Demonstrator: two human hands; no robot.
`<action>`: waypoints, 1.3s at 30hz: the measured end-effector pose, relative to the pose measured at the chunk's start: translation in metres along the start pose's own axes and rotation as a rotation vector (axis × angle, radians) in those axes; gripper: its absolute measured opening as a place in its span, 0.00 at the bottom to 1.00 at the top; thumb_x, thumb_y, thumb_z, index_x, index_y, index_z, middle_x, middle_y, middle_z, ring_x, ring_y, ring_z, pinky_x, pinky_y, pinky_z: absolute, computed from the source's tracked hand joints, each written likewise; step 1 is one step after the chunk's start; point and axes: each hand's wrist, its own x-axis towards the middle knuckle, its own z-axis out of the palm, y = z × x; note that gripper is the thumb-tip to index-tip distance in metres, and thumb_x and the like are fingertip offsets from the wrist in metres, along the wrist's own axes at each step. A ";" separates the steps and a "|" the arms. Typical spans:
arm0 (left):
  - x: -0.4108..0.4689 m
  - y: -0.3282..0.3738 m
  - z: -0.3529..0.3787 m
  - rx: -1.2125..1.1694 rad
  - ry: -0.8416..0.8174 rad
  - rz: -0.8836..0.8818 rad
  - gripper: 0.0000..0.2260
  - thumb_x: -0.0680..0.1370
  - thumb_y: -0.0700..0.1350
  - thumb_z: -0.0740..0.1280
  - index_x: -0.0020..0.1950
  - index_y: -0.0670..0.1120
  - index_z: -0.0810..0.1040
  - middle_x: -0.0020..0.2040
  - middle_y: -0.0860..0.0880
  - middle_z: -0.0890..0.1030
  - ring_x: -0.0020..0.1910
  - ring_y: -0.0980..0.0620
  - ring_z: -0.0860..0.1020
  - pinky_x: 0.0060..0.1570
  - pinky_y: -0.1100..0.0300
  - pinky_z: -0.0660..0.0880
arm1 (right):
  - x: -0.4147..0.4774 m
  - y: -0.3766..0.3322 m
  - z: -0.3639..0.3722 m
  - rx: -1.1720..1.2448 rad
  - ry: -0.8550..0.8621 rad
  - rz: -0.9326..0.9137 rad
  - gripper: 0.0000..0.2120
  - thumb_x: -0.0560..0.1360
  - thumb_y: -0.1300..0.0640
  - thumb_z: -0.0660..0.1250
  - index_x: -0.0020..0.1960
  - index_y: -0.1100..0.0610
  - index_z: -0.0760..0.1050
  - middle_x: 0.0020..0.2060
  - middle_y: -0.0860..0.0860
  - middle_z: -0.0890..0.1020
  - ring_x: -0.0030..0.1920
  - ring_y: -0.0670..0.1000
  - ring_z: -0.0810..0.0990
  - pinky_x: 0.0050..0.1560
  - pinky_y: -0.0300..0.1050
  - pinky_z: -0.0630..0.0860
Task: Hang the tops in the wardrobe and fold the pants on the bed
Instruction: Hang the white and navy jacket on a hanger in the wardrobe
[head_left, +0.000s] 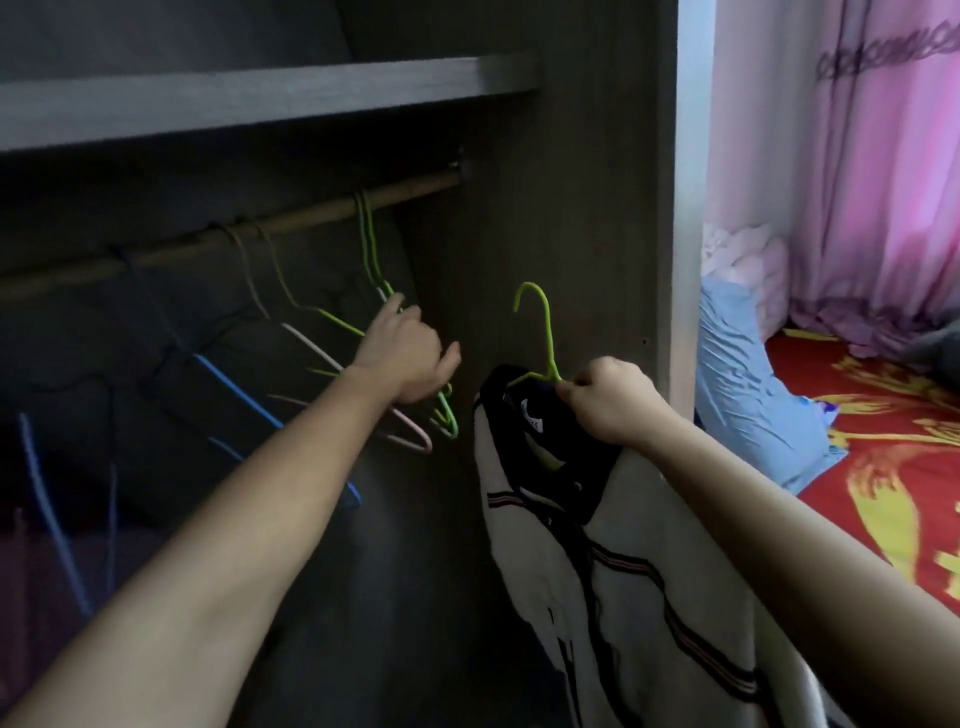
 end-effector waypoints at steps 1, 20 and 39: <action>-0.001 -0.003 -0.001 0.006 0.001 0.017 0.31 0.82 0.58 0.49 0.44 0.40 0.85 0.44 0.41 0.84 0.56 0.43 0.77 0.72 0.46 0.57 | 0.011 -0.009 0.000 0.038 -0.006 -0.003 0.16 0.80 0.46 0.63 0.42 0.58 0.75 0.43 0.57 0.79 0.48 0.61 0.79 0.42 0.44 0.69; -0.065 -0.036 0.025 -0.121 0.177 -0.070 0.18 0.75 0.49 0.62 0.31 0.43 0.83 0.28 0.46 0.79 0.35 0.43 0.75 0.60 0.48 0.67 | 0.177 -0.153 -0.015 0.068 0.011 -0.180 0.11 0.81 0.61 0.62 0.61 0.57 0.78 0.59 0.55 0.80 0.53 0.56 0.80 0.47 0.45 0.76; -0.121 -0.042 -0.001 -0.129 -0.077 -0.237 0.19 0.82 0.55 0.57 0.51 0.46 0.84 0.49 0.44 0.84 0.57 0.44 0.77 0.76 0.50 0.49 | 0.072 -0.086 0.050 -0.307 0.417 -0.455 0.21 0.80 0.48 0.62 0.69 0.57 0.72 0.62 0.60 0.73 0.60 0.62 0.73 0.55 0.58 0.75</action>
